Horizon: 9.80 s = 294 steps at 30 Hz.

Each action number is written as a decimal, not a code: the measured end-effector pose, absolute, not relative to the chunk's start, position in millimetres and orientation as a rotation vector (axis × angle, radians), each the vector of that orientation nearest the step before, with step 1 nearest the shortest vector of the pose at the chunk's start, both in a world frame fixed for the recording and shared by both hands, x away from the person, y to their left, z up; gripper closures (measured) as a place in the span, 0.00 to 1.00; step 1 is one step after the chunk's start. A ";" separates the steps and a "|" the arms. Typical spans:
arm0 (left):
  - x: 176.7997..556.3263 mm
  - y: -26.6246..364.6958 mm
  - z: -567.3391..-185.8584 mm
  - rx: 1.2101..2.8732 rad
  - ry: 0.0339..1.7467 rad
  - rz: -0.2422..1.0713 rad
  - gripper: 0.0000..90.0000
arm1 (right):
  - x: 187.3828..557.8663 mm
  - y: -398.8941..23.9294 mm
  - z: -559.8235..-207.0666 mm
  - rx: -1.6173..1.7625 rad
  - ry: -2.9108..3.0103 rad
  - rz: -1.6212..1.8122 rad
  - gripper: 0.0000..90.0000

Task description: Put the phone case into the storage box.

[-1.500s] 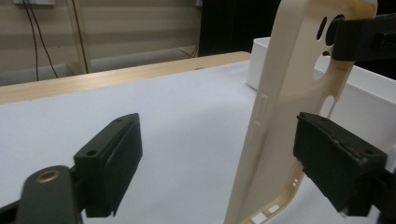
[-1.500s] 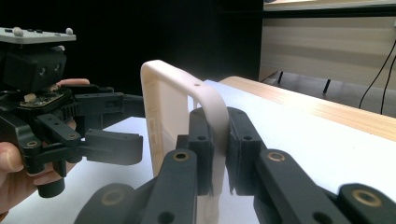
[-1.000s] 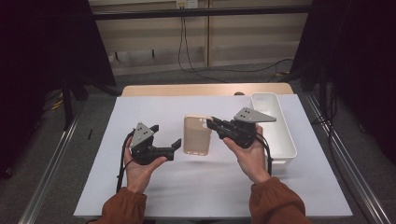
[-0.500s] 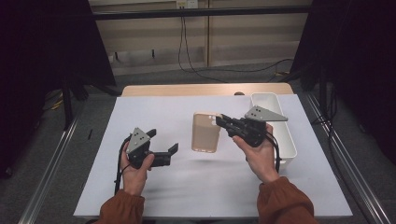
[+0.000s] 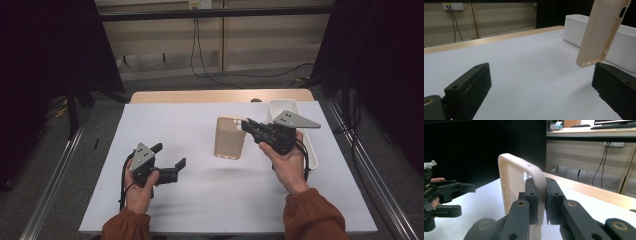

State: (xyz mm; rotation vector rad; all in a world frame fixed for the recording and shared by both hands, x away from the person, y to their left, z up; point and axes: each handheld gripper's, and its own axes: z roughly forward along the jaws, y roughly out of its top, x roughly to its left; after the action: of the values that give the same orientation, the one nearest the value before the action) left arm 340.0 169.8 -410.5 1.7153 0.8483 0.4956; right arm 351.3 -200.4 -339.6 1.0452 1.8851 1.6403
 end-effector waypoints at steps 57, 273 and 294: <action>300.1 224.5 -427.6 1.663 0.890 0.584 0.03 | 342.3 -278.9 -295.3 1.074 1.697 1.565 0.91; 315.4 229.1 -430.0 1.645 0.902 0.595 0.03 | 489.5 -359.7 -383.0 1.341 1.638 1.228 0.13; 314.7 230.2 -429.9 1.633 0.911 0.598 0.03 | 474.7 -349.2 -374.0 1.325 1.622 1.295 0.00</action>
State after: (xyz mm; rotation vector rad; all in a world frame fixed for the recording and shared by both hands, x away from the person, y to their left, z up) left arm 314.7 230.2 -429.9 1.6326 0.9112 0.5984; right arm 474.7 -349.2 -374.0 1.3254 1.6223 1.2952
